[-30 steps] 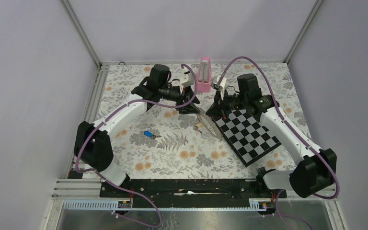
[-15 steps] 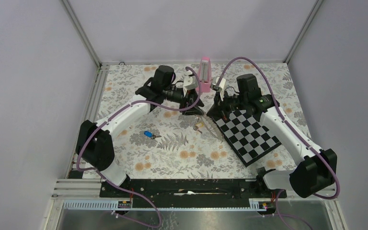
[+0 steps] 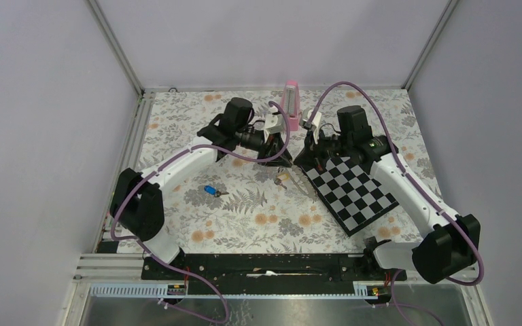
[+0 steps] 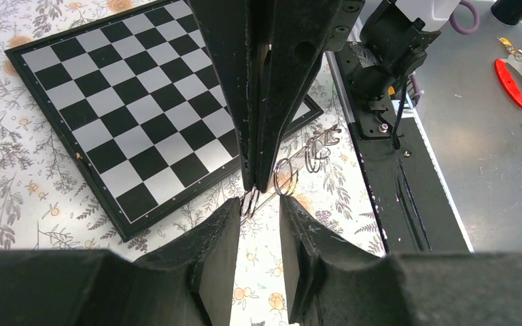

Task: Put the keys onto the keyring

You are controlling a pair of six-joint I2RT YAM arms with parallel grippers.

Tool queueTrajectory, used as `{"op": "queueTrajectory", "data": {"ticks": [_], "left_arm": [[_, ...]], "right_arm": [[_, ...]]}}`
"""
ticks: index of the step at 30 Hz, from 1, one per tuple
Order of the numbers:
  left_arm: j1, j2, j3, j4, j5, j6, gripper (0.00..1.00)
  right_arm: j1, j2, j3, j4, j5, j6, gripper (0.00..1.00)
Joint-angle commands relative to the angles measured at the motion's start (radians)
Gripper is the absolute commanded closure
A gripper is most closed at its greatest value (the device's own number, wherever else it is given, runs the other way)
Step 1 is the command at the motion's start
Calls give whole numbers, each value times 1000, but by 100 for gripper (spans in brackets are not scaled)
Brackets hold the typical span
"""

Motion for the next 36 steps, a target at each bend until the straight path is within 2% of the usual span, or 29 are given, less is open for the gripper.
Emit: {"op": "queueTrajectory", "data": {"ticks": [1,9,13,20,22,24,30,32,36], "left_arm": [[-14,15,4,41,32,28,69],[-19,25,14,61,39,5,84],[-19,27,18,62,35,-8,100],[-19,-6,-19,121,-15,-73,100],[-19,-19,-28,145,-33,-96,100],[-18,-33,-33,157,-53,-116,100],[-15,-63,-77,260,-69,-224,100],[-12,-67,-97,306,-52,-263,100],[3,-70,-143,440,-9,-384,100]], "right_arm": [[10,-38,-5,52,-18,12,100],[10,-47,-18,56,-13,10,100],[10,-53,-26,65,-13,12,100],[10,-61,-29,77,-7,25,99],[10,-65,-31,81,-2,30,93],[10,-72,-33,83,3,33,82],[5,-112,-30,73,40,36,41],[-2,-127,-30,67,51,35,35],[-10,-149,-31,51,54,19,33]]}}
